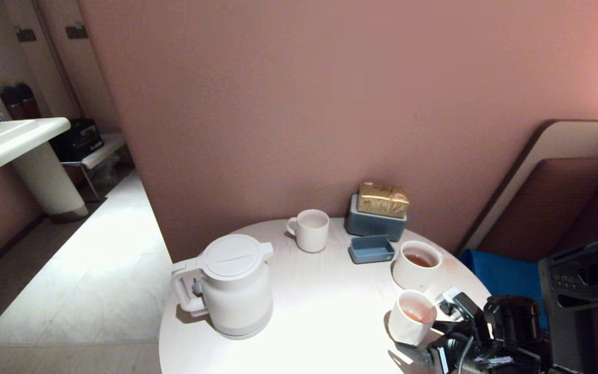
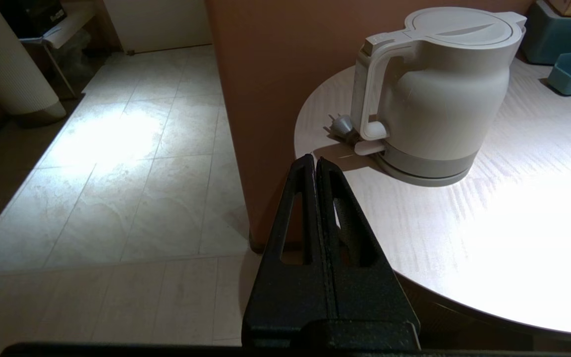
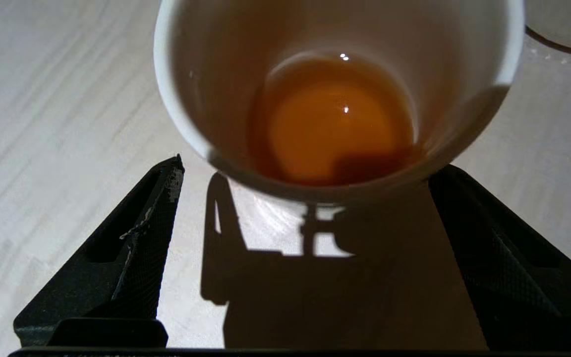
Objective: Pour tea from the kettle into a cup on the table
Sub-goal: Pick up the cup
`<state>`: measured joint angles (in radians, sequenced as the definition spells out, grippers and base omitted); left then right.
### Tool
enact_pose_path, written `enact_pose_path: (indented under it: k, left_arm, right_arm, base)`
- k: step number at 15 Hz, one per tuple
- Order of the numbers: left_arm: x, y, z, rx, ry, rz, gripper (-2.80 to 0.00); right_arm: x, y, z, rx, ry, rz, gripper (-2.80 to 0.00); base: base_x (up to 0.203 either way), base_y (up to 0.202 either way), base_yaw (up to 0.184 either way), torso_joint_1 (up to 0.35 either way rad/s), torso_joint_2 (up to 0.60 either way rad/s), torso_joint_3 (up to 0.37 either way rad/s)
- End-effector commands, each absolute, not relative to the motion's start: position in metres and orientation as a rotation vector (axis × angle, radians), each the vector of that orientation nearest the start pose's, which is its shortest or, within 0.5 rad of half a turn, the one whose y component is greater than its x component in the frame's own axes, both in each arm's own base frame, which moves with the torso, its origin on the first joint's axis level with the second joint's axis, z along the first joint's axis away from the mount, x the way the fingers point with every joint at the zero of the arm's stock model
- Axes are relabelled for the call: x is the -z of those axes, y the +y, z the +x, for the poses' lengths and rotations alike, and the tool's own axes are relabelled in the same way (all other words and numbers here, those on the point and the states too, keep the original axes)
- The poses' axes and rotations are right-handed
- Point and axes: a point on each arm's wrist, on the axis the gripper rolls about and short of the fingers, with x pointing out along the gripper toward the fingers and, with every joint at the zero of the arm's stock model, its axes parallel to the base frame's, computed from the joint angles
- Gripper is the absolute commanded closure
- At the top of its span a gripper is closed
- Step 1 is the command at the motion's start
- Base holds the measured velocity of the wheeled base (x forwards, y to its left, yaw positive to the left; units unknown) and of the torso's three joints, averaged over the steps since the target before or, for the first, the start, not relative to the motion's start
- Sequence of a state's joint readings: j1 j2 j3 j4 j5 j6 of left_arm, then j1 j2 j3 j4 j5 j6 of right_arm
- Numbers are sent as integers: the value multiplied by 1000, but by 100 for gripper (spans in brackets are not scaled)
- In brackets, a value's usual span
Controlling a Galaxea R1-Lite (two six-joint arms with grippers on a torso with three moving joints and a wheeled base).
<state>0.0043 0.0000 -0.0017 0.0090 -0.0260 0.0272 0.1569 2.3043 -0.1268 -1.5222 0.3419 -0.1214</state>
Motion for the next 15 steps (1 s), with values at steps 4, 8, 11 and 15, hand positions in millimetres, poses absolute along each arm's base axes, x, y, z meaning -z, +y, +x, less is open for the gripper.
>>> enact_pose_path:
  k: [4, 8, 11, 15]
  left_arm:
    - [-75, -1, -23, 22, 8, 28, 0]
    - [-75, -1, -23, 22, 7, 27, 0]
    - [-75, -1, -23, 22, 8, 27, 0]
    - [-75, -1, -23, 22, 7, 27, 0]
  right_arm:
    - [25, 47, 242, -522, 609, -46, -280]
    - [23, 48, 251, -509, 580, -13, -280]
    - [23, 48, 252, -508, 581, -10, -280]
    - [27, 48, 252, -504, 592, -3, -280]
  base:
    - [0, 0, 0, 0, 0, 0]
    - [0, 0, 0, 0, 0, 0]
    - [0, 0, 0, 0, 0, 0]
    - [0, 0, 0, 0, 0, 0]
